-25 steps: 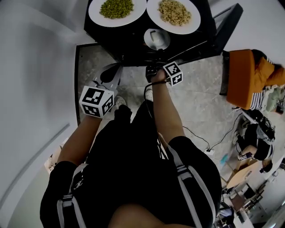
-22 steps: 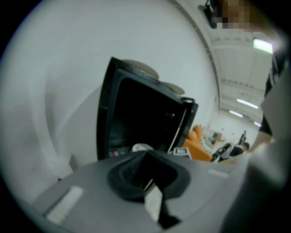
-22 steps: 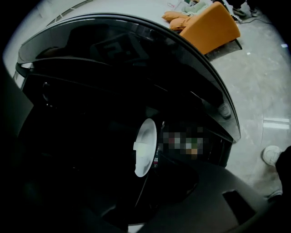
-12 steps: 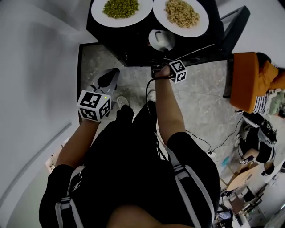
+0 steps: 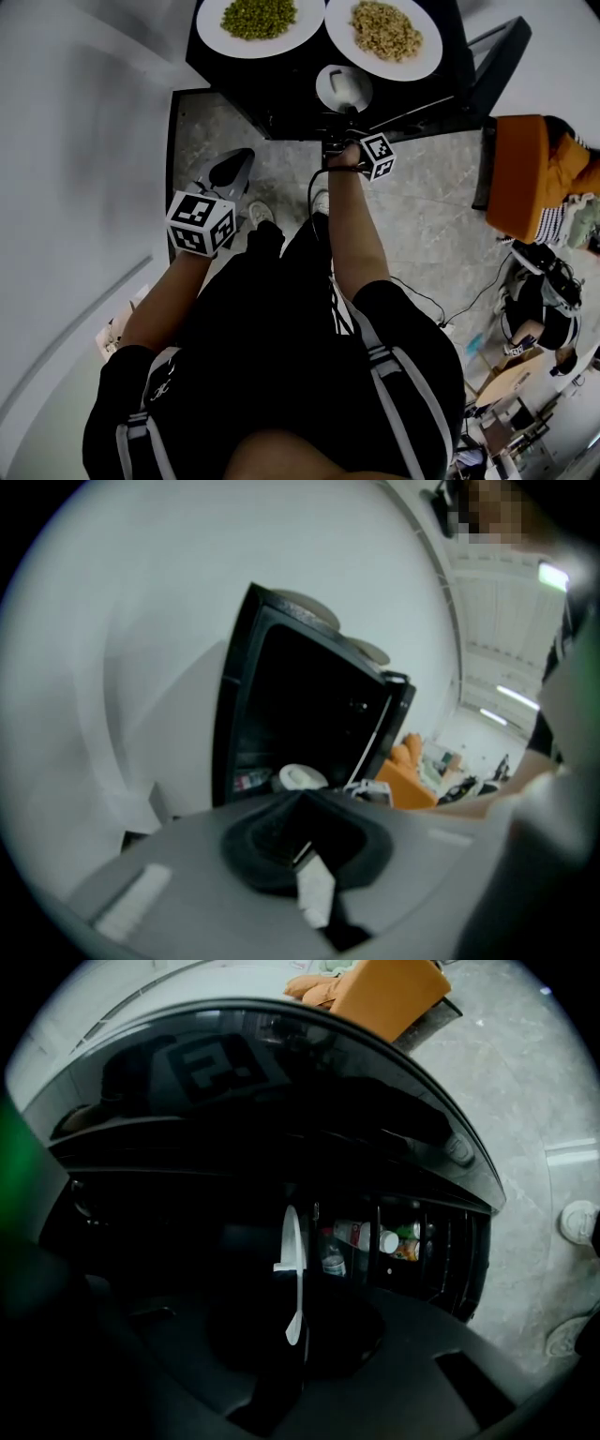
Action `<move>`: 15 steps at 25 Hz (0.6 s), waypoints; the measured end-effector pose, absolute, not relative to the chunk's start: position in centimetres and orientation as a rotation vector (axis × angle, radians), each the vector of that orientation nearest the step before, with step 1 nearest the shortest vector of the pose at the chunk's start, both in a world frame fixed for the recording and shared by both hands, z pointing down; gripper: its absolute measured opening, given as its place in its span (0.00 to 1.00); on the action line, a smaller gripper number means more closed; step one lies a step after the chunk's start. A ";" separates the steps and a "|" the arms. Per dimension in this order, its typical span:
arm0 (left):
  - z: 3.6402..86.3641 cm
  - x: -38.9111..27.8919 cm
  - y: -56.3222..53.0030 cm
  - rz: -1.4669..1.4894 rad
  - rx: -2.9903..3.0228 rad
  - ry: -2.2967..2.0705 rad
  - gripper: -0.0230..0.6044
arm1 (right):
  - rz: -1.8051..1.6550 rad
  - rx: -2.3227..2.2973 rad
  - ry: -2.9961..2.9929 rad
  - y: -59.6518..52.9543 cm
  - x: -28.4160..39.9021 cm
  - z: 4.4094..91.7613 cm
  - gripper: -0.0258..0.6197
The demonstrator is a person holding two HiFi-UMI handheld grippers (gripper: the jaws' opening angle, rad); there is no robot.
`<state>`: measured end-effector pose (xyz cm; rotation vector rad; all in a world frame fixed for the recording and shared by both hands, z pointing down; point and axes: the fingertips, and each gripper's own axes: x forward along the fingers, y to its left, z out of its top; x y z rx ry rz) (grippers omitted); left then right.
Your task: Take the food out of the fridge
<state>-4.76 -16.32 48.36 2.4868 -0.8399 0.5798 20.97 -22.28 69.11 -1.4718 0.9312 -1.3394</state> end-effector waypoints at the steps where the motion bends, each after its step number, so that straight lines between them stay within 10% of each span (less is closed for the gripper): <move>1: 48.2 -4.6 -16.3 0.575 2.489 -0.837 0.04 | -1.334 -1.456 0.940 -21.9 20.8 68.9 0.06; 15: 44.0 -1.2 -16.2 0.434 2.613 -0.825 0.04 | -1.379 -1.347 1.124 -14.3 17.5 58.6 0.06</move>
